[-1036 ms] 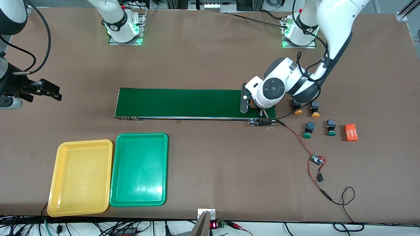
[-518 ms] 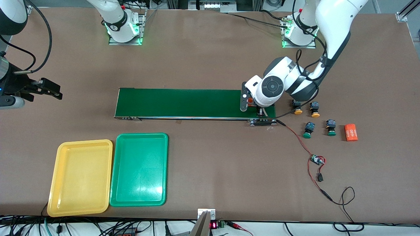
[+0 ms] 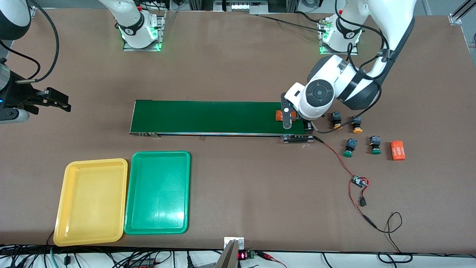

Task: Sort buttons by color to trays
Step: 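Carry the orange capacitor onto the conveyor belt and release it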

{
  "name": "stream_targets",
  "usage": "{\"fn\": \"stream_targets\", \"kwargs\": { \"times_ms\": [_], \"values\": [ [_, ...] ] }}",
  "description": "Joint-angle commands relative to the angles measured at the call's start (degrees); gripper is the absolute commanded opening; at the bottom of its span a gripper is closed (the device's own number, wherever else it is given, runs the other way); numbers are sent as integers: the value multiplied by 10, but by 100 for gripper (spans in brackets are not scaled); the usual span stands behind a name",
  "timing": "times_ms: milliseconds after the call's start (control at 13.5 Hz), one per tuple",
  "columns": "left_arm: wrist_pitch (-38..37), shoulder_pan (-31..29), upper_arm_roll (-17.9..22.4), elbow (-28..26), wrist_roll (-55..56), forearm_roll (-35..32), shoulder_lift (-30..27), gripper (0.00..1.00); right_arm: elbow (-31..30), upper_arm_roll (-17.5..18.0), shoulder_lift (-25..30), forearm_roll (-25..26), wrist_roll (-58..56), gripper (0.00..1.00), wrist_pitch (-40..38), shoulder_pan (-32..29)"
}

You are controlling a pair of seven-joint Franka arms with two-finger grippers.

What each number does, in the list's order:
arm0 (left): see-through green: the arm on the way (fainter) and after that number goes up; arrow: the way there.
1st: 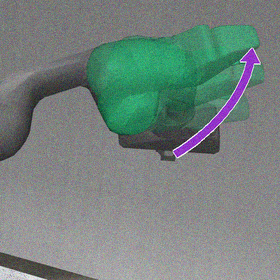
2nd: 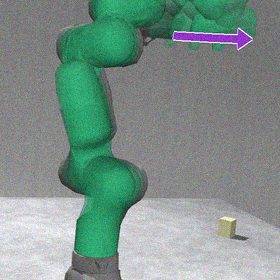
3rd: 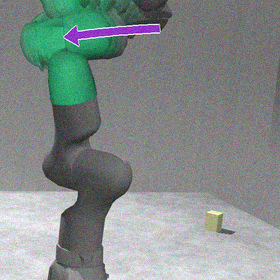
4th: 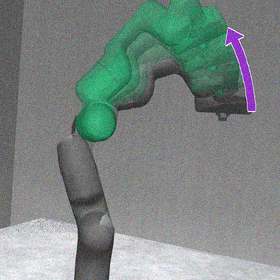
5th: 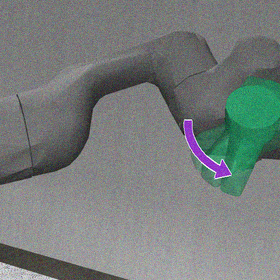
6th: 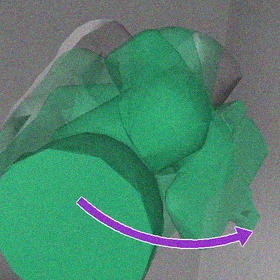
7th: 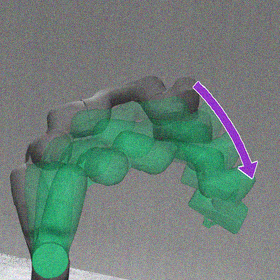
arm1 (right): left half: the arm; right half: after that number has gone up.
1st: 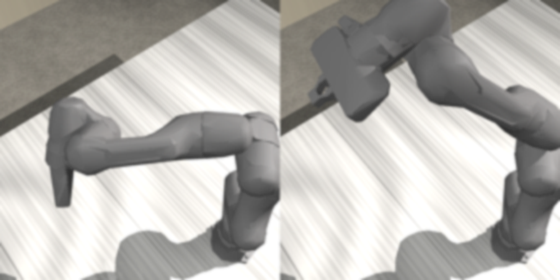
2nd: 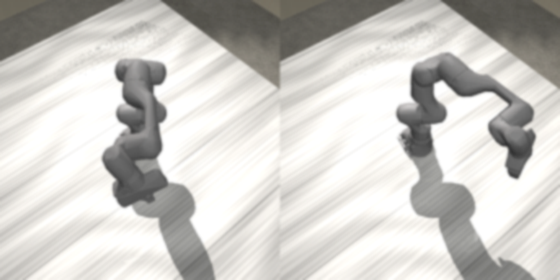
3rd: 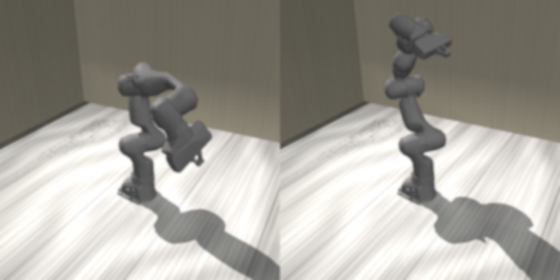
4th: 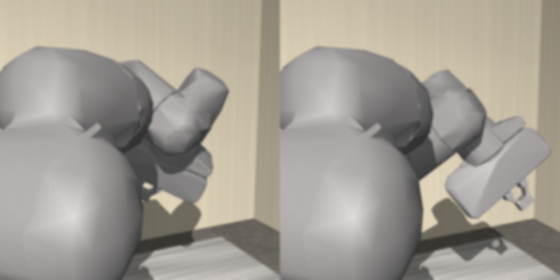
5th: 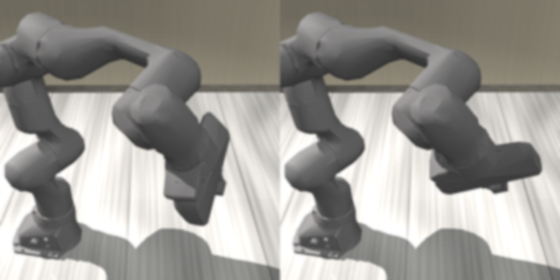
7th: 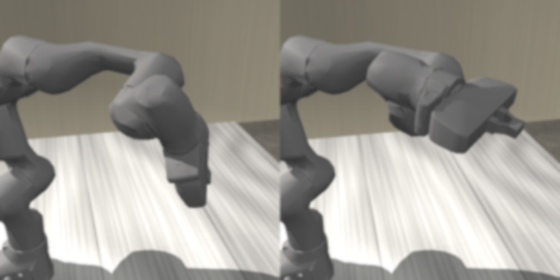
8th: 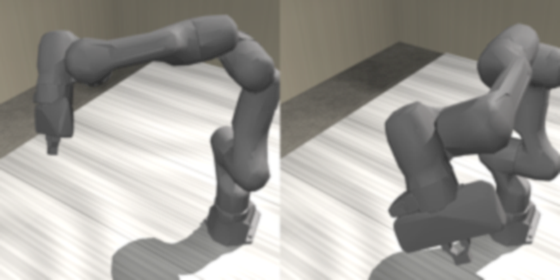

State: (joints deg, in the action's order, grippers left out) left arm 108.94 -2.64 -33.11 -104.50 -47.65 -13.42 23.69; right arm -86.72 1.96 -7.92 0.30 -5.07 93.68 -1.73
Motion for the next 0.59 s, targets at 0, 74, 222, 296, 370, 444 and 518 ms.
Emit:
{"fn": "stream_targets", "kwargs": {
  "times_ms": [0,74,222,296,370,444,518],
  "values": [
    [-8,-3,-2,3,39,-11,-6,100,-2,1,4,-7,-11,100,-5,-3],
    [-9,-3,-1,3,51,-11,-7,100,-2,1,4,-7,-11,100,-5,-3],
    [-9,-3,0,7,80,-11,-19,100,-2,1,2,-8,-10,100,-2,-3],
    [-11,-3,0,26,101,-11,-17,100,-2,1,2,-8,-10,100,-2,-2],
    [-11,-3,0,39,125,-11,-15,100,-2,1,2,-8,-10,100,-2,-1],
    [-9,-3,0,40,148,-11,-14,100,-1,1,2,-8,-10,100,-1,-1],
    [-6,-3,0,40,165,-11,-10,100,-1,1,2,-8,-10,100,0,-1]
  ]
}}
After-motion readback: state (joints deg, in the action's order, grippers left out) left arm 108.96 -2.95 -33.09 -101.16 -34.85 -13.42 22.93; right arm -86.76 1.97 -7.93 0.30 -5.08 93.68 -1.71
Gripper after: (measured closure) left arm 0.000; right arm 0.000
